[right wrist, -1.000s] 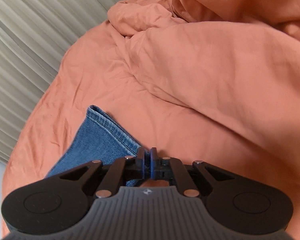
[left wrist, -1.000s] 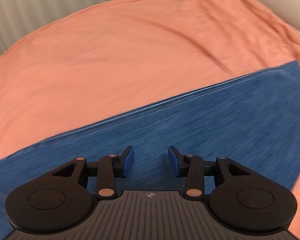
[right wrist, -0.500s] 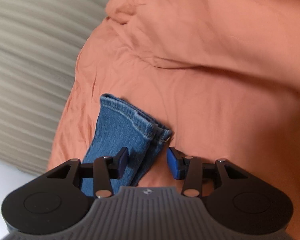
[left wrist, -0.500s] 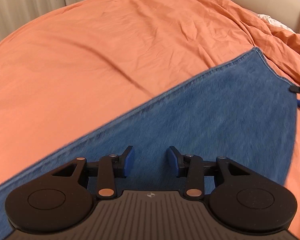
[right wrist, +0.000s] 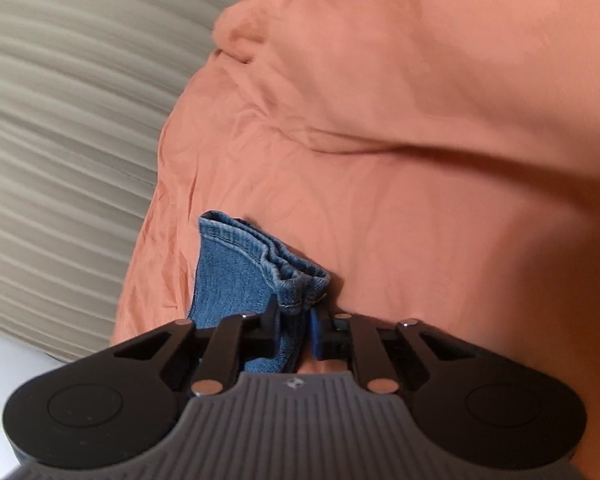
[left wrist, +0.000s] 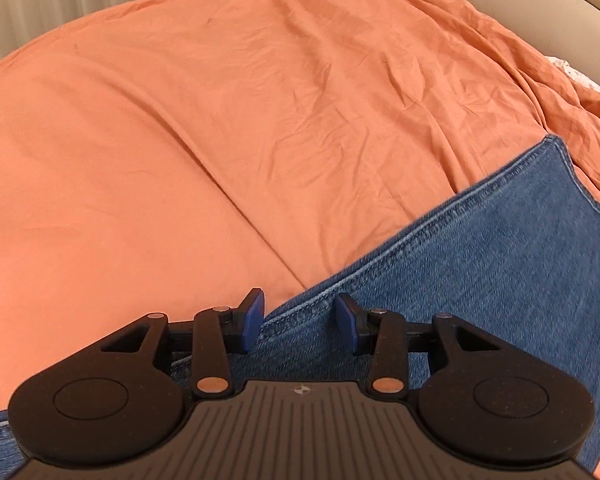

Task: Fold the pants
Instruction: 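Grasp the leg hem with the right tool and lift it toward the waistband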

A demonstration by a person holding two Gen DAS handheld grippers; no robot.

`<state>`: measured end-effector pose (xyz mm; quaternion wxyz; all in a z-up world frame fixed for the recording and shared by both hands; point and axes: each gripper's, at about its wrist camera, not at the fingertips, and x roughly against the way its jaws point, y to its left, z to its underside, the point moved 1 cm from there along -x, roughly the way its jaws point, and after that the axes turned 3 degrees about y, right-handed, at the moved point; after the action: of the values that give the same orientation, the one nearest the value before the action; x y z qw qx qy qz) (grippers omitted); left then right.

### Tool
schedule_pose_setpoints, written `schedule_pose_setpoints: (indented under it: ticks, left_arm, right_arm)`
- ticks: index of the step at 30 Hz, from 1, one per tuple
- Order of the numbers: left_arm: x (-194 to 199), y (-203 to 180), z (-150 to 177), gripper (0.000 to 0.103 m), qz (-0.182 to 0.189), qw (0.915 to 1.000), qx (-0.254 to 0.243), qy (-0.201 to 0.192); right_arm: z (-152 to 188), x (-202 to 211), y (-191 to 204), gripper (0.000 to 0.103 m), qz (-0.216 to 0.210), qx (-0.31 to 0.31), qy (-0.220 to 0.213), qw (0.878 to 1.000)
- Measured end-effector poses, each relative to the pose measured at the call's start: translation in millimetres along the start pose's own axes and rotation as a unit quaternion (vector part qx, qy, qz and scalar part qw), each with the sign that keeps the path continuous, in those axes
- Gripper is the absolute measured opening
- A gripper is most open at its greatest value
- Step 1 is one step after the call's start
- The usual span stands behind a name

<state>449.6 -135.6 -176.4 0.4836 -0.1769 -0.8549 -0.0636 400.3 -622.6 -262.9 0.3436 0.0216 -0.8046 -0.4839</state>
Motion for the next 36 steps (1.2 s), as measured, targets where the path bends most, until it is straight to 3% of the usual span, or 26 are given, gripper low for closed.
schedule_pose_setpoints:
  ticks: [4, 7, 12, 18, 22, 24, 28, 30, 36]
  left_arm:
    - [12, -5, -1, 0.046, -0.016, 0.9996, -0.013, -0.020]
    - [42, -6, 2, 0.043, -0.011, 0.9983, 0.018, -0.055]
    - [76, -24, 32, 0.035, 0.015, 0.9993, -0.024, -0.023]
    - [86, -55, 74, 0.030, 0.064, 0.9967, -0.049, 0.012]
    - [87, -70, 98, 0.021, 0.080, 0.9958, -0.035, 0.025]
    - [89, -71, 108, 0.021, 0.107, 0.9938, -0.012, 0.028]
    - [97, -79, 127, 0.021, 0.098, 0.9950, -0.009, 0.019]
    - [101, -80, 133, 0.021, 0.131, 0.9909, 0.001, 0.033]
    - [147, -60, 154, 0.022, 0.157, 0.9874, 0.015, 0.015]
  right_arm:
    - [-2, 4, 17, 0.005, 0.018, 0.035, -0.007, 0.999]
    - [-5, 7, 28, 0.005, 0.033, 0.043, -0.005, 0.999]
    - [-6, 20, 50, 0.005, 0.052, 0.075, -0.008, 0.996]
    - [-7, 39, 86, 0.004, 0.068, 0.116, -0.017, 0.991]
    - [-5, 51, 119, 0.004, 0.074, 0.151, -0.024, 0.986]
    - [-2, 56, 138, 0.004, 0.074, 0.174, -0.025, 0.982]
    - [8, 64, 170, 0.004, 0.077, 0.210, -0.029, 0.974]
    - [15, 69, 185, 0.004, 0.076, 0.223, -0.029, 0.972]
    - [43, 89, 250, 0.004, 0.061, 0.291, -0.041, 0.954]
